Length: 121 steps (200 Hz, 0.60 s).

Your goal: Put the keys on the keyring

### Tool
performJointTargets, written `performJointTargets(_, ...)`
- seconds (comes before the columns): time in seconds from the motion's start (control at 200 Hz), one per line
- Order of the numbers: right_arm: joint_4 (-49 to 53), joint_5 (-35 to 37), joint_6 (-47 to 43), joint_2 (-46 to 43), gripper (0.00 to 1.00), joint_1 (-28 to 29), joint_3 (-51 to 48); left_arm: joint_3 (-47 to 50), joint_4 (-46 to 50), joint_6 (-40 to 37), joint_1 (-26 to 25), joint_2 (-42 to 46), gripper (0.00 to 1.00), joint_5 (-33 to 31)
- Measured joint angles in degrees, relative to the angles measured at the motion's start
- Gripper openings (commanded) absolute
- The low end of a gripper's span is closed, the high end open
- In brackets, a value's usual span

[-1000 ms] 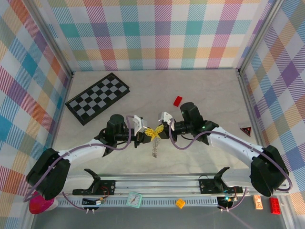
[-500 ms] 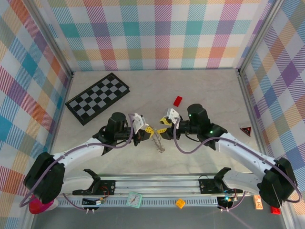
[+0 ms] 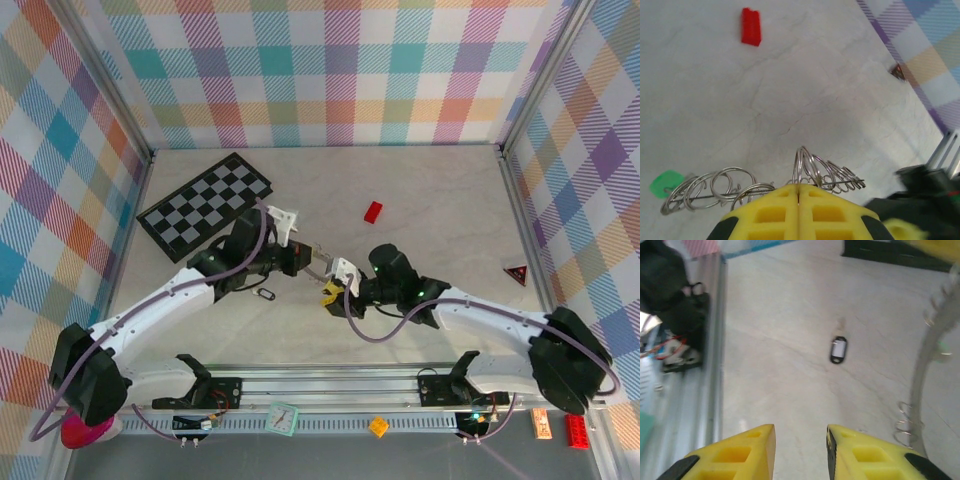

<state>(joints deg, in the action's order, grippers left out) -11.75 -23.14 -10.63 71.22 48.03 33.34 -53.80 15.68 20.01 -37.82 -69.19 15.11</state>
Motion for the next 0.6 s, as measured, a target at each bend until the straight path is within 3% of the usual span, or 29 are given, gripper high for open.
performJointTargets(0.285,-23.2,10.1,0.9,9.2,0.33,0.1,-5.8,-11.6,16.1,24.9,-0.2,-4.8,0.0,-1.1)
performJointTargets(0.605,-32.3,5.6,-1.8,10.0,0.23,0.1,-6.4,-17.3,28.2,40.7,-1.0,-11.1,0.0,0.4)
